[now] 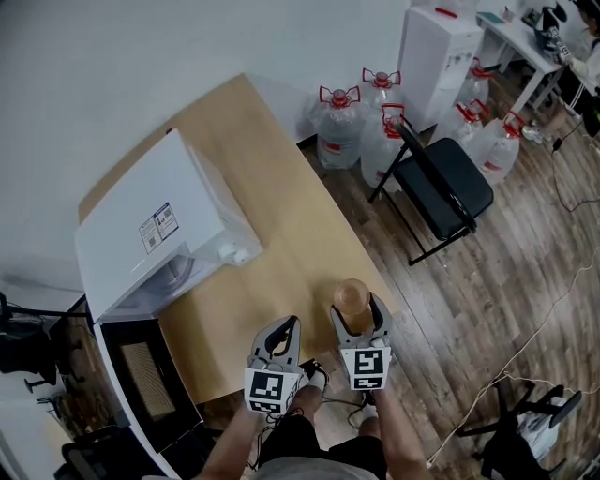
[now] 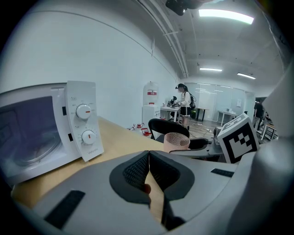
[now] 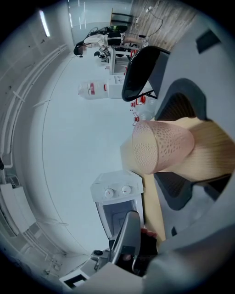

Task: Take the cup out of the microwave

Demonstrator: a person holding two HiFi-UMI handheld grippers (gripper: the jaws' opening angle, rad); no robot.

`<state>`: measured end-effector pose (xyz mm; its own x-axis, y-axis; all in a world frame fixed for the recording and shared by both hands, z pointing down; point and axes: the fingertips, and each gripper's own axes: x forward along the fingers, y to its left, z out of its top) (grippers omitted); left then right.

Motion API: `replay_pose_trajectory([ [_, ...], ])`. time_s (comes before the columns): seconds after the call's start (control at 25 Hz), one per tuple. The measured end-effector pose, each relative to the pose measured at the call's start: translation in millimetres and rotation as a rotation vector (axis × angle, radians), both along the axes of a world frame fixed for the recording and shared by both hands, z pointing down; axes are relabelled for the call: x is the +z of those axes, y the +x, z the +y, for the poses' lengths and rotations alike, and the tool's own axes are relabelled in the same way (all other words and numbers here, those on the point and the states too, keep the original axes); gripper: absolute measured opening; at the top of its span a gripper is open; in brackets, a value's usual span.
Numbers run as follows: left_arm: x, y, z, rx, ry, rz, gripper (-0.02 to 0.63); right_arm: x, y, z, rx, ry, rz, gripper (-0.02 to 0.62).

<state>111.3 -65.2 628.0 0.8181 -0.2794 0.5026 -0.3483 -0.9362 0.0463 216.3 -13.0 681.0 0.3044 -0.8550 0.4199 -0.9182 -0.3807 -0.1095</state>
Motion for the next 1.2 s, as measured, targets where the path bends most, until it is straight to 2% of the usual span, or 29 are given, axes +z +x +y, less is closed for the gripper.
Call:
replay_pose_trajectory([
  [0.56, -19.1, 1.4, 2.0, -0.013, 0.024, 0.033, 0.023, -23.7, -1.2, 4.3, -0.019, 0.026, 0.004, 0.345],
  [1.2, -93.2, -8.7, 22.4, -0.101, 0.105, 0.138, 0.023, -119.5, -2.1, 34.8, -0.071, 0.131, 0.066, 0.344],
])
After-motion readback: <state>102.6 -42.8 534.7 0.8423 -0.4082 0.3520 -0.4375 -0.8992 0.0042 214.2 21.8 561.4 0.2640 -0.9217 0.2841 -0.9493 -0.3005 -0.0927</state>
